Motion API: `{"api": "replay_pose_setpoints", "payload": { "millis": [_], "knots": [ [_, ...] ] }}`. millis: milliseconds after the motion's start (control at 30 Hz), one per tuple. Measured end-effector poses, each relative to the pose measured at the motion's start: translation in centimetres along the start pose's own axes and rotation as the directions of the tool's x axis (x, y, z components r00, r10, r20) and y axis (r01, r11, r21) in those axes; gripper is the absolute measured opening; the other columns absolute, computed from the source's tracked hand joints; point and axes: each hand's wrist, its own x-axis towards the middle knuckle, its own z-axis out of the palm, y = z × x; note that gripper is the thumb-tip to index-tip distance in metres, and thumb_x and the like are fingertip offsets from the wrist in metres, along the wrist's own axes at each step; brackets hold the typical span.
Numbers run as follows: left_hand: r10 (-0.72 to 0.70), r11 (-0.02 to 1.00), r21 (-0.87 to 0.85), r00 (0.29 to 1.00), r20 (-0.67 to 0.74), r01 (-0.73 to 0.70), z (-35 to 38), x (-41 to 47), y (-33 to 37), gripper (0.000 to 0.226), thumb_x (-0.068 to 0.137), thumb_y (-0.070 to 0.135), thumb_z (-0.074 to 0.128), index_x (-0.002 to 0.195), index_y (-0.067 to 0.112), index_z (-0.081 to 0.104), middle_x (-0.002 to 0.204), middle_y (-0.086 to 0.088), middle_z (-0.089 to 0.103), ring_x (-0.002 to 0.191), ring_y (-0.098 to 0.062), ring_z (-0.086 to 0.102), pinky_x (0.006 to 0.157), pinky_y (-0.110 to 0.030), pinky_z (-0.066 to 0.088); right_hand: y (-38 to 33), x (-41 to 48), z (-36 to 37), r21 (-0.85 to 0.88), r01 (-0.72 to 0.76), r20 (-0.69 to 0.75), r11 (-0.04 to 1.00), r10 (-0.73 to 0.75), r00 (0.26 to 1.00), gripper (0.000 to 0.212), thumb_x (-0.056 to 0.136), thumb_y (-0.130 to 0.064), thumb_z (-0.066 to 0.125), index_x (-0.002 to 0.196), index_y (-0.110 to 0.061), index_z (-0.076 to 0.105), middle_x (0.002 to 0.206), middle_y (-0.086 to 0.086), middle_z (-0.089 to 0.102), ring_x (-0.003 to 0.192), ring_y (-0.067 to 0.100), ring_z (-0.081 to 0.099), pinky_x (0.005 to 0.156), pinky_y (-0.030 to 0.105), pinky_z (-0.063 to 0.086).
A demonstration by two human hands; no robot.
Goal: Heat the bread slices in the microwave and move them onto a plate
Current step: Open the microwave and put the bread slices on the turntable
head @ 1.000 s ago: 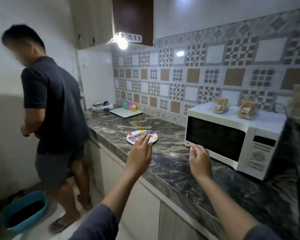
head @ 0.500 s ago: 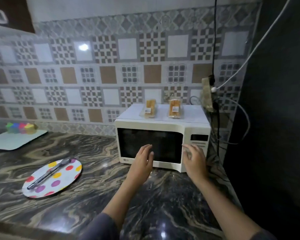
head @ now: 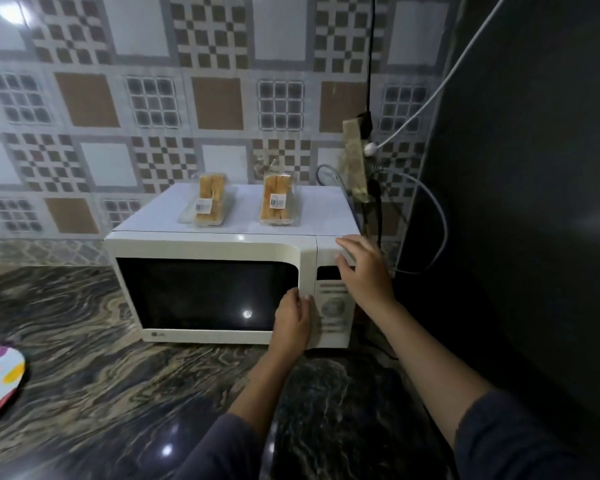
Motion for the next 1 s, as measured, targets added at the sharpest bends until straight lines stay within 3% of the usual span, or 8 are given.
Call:
{"api": "replay_pose_setpoints", "payload": {
  "millis": [233, 600, 667, 733, 800, 900, 1000],
  "knots": [
    [-0.052, 0.999, -0.015, 0.995, -0.080, 0.051, 0.9, 0.5, -1.0, 0.028, 0.100, 0.019, 0.033, 0.079, 0.005, 0.046, 0.068, -0.001, 0.047, 0.067, -0.019, 0.045, 0.055, -0.027, 0.023, 1.0, 0.3, 1.4, 0.080, 0.067, -0.164, 0.995, -0.053, 0.985, 0.022, 0.083, 0.001, 0.058, 0.102, -0.001, 0.070, 0.097, 0.014, 0.067, 0.097, 0.031, 0.061, 0.091, 0.016, 0.036],
    [-0.014, 1.000, 0.015, 0.999, -0.048, 0.015, 0.3, 0.4, -0.7, 0.028, 0.100, 0.019, 0.033, 0.074, 0.010, 0.037, 0.062, 0.004, 0.038, 0.058, -0.009, 0.037, 0.055, -0.029, 0.017, 0.7, 0.6, 1.2, 0.184, 0.031, -0.176, 0.983, 0.002, 0.984, 0.022, 0.080, 0.004, 0.062, 0.099, 0.000, 0.071, 0.095, 0.015, 0.067, 0.096, 0.034, 0.060, 0.087, 0.041, 0.048],
    [0.014, 1.000, 0.004, 0.998, -0.056, -0.014, 0.1, -1.0, -0.8, 0.030, 0.100, 0.017, 0.032, 0.070, 0.016, 0.034, 0.063, 0.004, 0.037, 0.058, -0.007, 0.035, 0.054, -0.028, 0.020, 0.7, 0.7, 1.2, 0.188, 0.011, -0.165, 0.982, 0.021, 0.986, 0.021, 0.081, 0.004, 0.062, 0.099, 0.000, 0.071, 0.096, 0.015, 0.067, 0.096, 0.034, 0.059, 0.088, 0.041, 0.049],
    [0.066, 0.997, -0.021, 0.993, -0.093, -0.068, -0.6, -3.9, -1.8, 0.032, 0.100, 0.017, 0.032, 0.068, 0.020, 0.030, 0.063, 0.005, 0.035, 0.056, -0.004, 0.034, 0.052, -0.022, 0.026, 0.5, 0.7, 1.4, 0.183, -0.015, -0.153, 0.983, 0.043, 0.987, 0.021, 0.081, 0.005, 0.061, 0.099, 0.000, 0.071, 0.096, 0.016, 0.066, 0.097, 0.034, 0.059, 0.087, 0.033, 0.046],
    [0.099, 0.994, -0.036, 0.994, -0.054, -0.101, -2.1, -6.6, -2.9, 0.030, 0.100, 0.019, 0.033, 0.070, 0.018, 0.033, 0.065, 0.004, 0.037, 0.057, -0.004, 0.036, 0.055, -0.018, 0.030, 0.1, 0.6, 1.5, 0.187, -0.058, -0.158, 0.981, 0.089, 0.983, 0.022, 0.081, 0.006, 0.060, 0.100, 0.001, 0.070, 0.099, 0.017, 0.066, 0.099, 0.033, 0.059, 0.087, 0.023, 0.041],
    [0.096, 0.995, -0.025, 0.994, 0.061, -0.094, -5.0, -8.7, -3.3, 0.029, 0.100, 0.024, 0.033, 0.072, 0.018, 0.036, 0.067, 0.000, 0.041, 0.062, -0.008, 0.040, 0.059, -0.024, 0.033, -1.2, 0.2, 1.4, 0.176, -0.186, -0.105, 0.967, 0.206, 0.973, 0.029, 0.084, 0.007, 0.053, 0.109, 0.001, 0.066, 0.115, 0.017, 0.062, 0.113, 0.030, 0.054, 0.096, 0.017, 0.034],
    [0.079, 0.996, -0.051, 0.992, 0.098, -0.074, -7.1, -10.8, -2.9, 0.029, 0.100, 0.027, 0.033, 0.073, 0.018, 0.038, 0.068, 0.004, 0.041, 0.062, -0.004, 0.039, 0.058, -0.019, 0.032, -3.9, -1.4, 1.3, 0.180, -0.269, -0.040, 0.946, 0.281, 0.959, 0.032, 0.090, -0.007, 0.053, 0.121, -0.001, 0.060, 0.133, 0.015, 0.052, 0.130, 0.026, 0.041, 0.110, 0.027, 0.025]
  ]
}}
